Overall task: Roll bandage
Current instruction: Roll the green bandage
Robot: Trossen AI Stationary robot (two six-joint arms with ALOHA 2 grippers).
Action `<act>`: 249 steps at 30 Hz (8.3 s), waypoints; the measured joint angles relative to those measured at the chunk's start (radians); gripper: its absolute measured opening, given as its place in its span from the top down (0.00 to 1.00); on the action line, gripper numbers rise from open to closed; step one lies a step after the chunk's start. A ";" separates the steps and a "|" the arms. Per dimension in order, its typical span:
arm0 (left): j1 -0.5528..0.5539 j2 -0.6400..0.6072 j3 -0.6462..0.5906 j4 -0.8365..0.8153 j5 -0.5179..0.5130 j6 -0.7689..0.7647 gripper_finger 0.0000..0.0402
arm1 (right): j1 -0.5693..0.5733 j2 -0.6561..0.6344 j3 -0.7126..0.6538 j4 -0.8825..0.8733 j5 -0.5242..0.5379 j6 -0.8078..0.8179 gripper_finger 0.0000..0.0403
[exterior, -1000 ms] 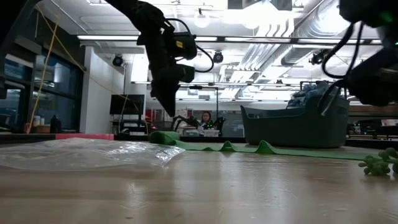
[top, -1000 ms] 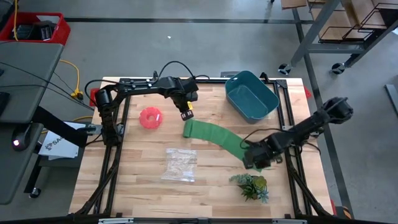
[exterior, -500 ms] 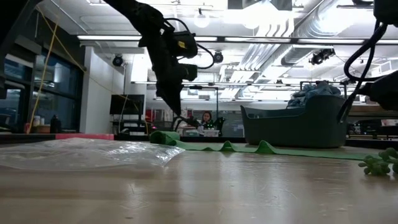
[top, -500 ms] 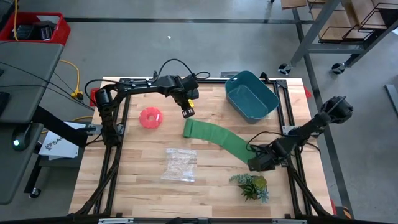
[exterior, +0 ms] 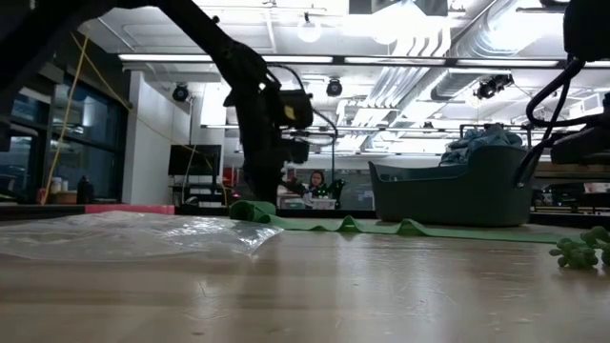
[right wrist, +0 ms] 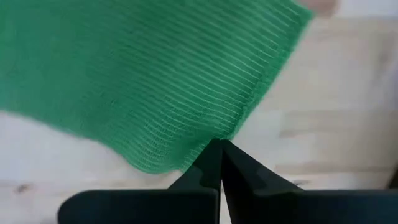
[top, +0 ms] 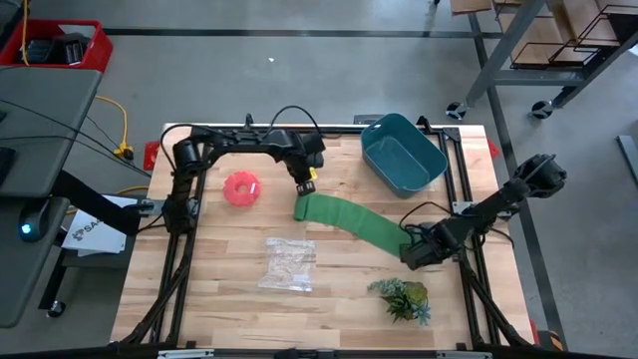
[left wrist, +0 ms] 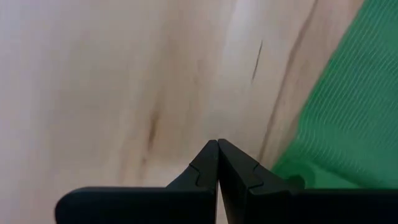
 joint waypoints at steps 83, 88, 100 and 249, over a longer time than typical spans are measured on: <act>-0.085 -0.137 0.000 -0.149 0.307 0.129 1.00 | -0.111 -0.051 0.014 -0.058 0.121 0.016 1.00; -0.082 -0.137 0.000 -0.131 0.308 0.182 1.00 | -0.111 -0.051 0.014 -0.038 0.122 0.015 1.00; -0.088 -0.128 -0.109 0.017 0.310 0.192 1.00 | -0.111 -0.051 -0.008 0.012 0.122 0.026 1.00; -0.169 -0.195 -0.309 0.116 0.173 -0.436 1.00 | -0.080 -0.071 0.437 -0.673 0.440 0.090 1.00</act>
